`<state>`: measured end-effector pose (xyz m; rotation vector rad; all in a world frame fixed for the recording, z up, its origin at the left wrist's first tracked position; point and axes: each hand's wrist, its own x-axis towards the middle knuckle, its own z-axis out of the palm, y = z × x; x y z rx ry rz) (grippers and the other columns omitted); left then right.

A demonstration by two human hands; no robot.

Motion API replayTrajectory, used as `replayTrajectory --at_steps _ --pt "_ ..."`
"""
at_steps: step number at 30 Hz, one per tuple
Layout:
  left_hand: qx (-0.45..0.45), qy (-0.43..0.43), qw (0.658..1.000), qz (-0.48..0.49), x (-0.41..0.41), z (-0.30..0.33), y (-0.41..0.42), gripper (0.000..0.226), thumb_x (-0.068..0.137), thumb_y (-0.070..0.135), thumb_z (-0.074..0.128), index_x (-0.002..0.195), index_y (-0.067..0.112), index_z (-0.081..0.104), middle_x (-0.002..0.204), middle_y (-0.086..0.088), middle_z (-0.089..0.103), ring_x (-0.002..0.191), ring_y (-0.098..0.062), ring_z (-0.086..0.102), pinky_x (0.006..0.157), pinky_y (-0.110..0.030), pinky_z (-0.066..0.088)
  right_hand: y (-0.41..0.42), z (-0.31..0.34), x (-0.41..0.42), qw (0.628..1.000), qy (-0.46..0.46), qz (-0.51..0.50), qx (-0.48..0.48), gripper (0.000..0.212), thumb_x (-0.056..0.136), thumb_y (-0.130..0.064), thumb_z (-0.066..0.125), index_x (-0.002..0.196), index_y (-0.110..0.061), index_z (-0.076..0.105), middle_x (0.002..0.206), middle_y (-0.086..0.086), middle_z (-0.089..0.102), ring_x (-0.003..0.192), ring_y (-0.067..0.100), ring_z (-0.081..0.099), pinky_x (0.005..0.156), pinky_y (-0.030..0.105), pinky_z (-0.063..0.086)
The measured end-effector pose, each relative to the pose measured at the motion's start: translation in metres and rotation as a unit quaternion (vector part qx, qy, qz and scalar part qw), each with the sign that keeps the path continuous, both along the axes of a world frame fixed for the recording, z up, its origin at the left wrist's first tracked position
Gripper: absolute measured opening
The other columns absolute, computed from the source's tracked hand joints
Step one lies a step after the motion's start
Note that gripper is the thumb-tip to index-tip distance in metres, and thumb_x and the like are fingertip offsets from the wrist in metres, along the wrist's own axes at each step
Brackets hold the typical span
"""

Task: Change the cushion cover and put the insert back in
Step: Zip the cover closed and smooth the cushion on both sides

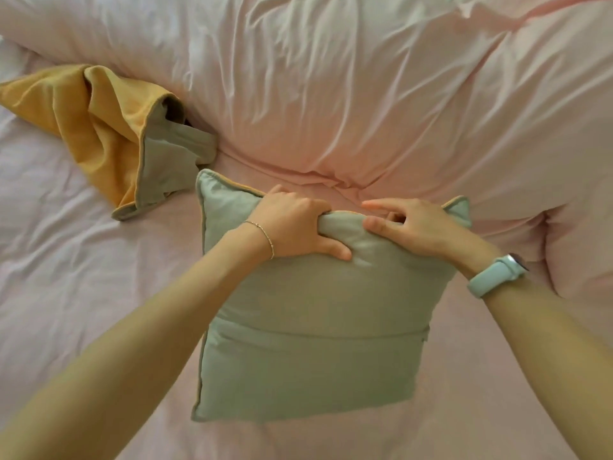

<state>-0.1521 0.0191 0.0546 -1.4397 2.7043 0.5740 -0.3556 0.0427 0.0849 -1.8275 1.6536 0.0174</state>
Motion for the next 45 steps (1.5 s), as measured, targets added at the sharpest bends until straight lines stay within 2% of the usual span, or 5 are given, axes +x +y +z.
replayTrajectory --at_steps 13,19,25,35,45 --pt "-0.01 0.321 0.914 0.248 0.104 -0.007 0.05 0.062 0.058 0.062 0.061 0.108 0.025 0.066 0.129 0.005 0.04 0.116 -0.011 0.033 0.102 -0.009 0.023 -0.022 0.003 0.129 0.99 0.008 0.142 0.001 0.057 0.087 -0.062 0.039 0.131 -0.026 0.042 0.128 -0.006 0.055 0.118 0.018 0.051 0.095 0.037 0.04" --pt "0.299 0.503 0.687 0.432 0.116 -0.03 0.073 0.132 0.04 0.055 0.08 0.148 0.025 0.009 0.146 0.009 0.03 0.126 -0.005 0.041 0.098 -0.024 0.04 -0.02 -0.011 0.13 0.983 -0.066 0.116 0.123 0.08 0.083 -0.063 0.043 0.147 -0.019 0.023 0.152 -0.003 0.028 0.137 0.012 0.029 0.111 0.031 0.024" --pt "0.329 0.587 0.609 0.42 0.114 -0.044 0.08 0.071 0.057 0.022 0.081 0.12 0.013 0.051 0.11 -0.002 0.066 0.1 -0.016 0.064 0.077 -0.023 0.053 -0.012 -0.011 0.133 0.976 -0.02 0.153 0.151 0.11 0.068 -0.055 0.071 0.149 -0.028 0.001 0.153 -0.006 0.023 0.138 0.014 0.027 0.111 0.033 0.025" --pt "0.086 0.452 0.647 0.608 0.069 -0.055 0.06 0.058 0.048 0.069 0.057 0.054 0.011 0.054 0.051 0.001 0.046 0.059 -0.019 0.042 0.062 -0.037 0.044 -0.015 -0.032 0.137 0.989 0.081 0.092 -0.083 0.042 0.082 -0.06 0.051 0.075 -0.02 0.059 0.086 0.006 0.067 0.089 0.028 0.058 0.067 0.034 0.034" --pt "0.286 0.645 0.565 0.428 0.106 -0.072 0.082 0.044 0.086 0.046 0.054 0.12 0.018 0.056 0.117 -0.002 0.063 0.111 -0.015 0.059 0.093 -0.03 0.048 -0.034 -0.026 0.145 0.987 0.022 0.127 0.096 0.108 0.056 -0.093 0.034 0.144 -0.03 0.026 0.146 -0.012 0.036 0.133 0.016 0.035 0.108 0.044 0.029"
